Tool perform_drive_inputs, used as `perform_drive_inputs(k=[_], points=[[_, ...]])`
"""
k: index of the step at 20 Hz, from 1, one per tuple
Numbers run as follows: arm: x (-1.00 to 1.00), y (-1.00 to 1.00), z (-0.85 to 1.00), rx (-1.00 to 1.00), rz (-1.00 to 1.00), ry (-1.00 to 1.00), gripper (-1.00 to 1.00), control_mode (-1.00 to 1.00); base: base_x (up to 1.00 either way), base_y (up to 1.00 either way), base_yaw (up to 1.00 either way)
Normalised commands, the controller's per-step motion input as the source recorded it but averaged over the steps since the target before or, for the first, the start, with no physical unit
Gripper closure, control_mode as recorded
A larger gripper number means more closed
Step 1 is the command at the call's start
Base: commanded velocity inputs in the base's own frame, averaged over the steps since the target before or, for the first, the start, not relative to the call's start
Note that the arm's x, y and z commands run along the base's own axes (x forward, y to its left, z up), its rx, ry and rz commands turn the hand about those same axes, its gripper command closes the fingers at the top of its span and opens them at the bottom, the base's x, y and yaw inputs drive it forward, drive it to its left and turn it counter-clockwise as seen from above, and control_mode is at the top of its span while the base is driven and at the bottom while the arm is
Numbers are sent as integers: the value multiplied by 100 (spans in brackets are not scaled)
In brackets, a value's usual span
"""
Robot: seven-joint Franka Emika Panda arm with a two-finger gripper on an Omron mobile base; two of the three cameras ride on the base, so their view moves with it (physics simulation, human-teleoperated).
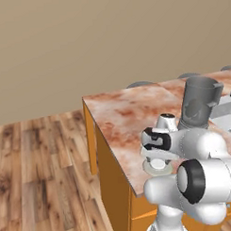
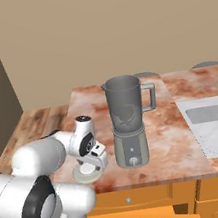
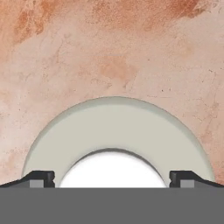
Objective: Grab the onion and lemon from the fridge, place them in the blender, close the lid, and turn on the blender to create a marinade.
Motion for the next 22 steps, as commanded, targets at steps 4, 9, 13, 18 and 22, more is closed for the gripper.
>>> perform_drive_inputs(k=[4, 9, 13, 18, 22], points=[[-16, 0, 36, 1, 4, -9, 100, -100, 0, 0, 0], [22, 0, 96, 0, 7, -20, 100, -100, 0, 0, 0], [1, 0, 99, 0, 10, -35, 100, -100, 0, 0, 0], [0, 0, 100, -5, 8, -37, 100, -100, 0, 0, 0], [0, 0, 100, -9, 5, -29, 100, -100, 0, 0, 0]])
